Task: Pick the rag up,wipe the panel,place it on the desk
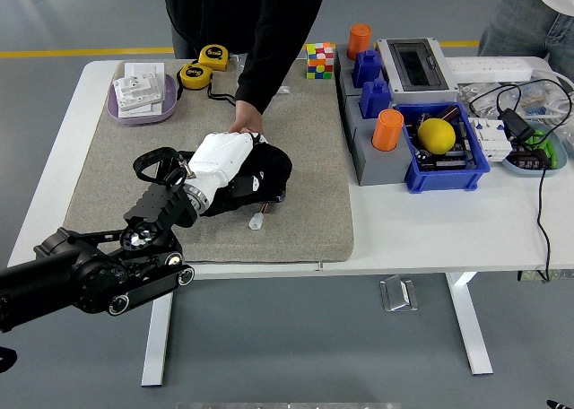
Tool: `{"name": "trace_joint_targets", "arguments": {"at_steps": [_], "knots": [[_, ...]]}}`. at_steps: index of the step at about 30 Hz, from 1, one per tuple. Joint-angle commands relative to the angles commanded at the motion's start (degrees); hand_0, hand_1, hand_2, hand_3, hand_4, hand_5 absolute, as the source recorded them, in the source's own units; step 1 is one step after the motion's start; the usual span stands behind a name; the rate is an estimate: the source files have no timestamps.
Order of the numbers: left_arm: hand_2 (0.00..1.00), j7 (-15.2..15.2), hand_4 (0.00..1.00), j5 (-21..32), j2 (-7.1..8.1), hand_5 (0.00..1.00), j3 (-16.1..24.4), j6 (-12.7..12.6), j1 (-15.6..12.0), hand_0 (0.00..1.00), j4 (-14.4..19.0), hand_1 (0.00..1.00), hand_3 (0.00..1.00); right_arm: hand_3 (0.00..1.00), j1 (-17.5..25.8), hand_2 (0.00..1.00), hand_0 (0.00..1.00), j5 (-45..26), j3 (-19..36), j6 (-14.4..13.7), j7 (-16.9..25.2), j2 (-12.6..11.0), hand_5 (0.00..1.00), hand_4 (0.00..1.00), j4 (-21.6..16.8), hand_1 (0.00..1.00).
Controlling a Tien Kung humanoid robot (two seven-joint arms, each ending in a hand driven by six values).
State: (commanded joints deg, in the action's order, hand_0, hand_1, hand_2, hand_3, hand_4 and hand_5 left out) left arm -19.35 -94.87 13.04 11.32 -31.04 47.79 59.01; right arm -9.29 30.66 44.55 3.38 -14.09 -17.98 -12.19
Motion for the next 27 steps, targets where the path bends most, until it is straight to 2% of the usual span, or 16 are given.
{"name": "trace_joint_targets", "arguments": {"at_steps": [27], "knots": [[0.496,0.02,0.268,-1.63,4.75,0.002,5.03,0.30,-2.93,0.192,-1.31,0.122,0.484,0.597,0.51,0.700,0.756,0.40,1.31,-0.16,0.15,0.60,0.546,0.998,0.05,0.566]]}}
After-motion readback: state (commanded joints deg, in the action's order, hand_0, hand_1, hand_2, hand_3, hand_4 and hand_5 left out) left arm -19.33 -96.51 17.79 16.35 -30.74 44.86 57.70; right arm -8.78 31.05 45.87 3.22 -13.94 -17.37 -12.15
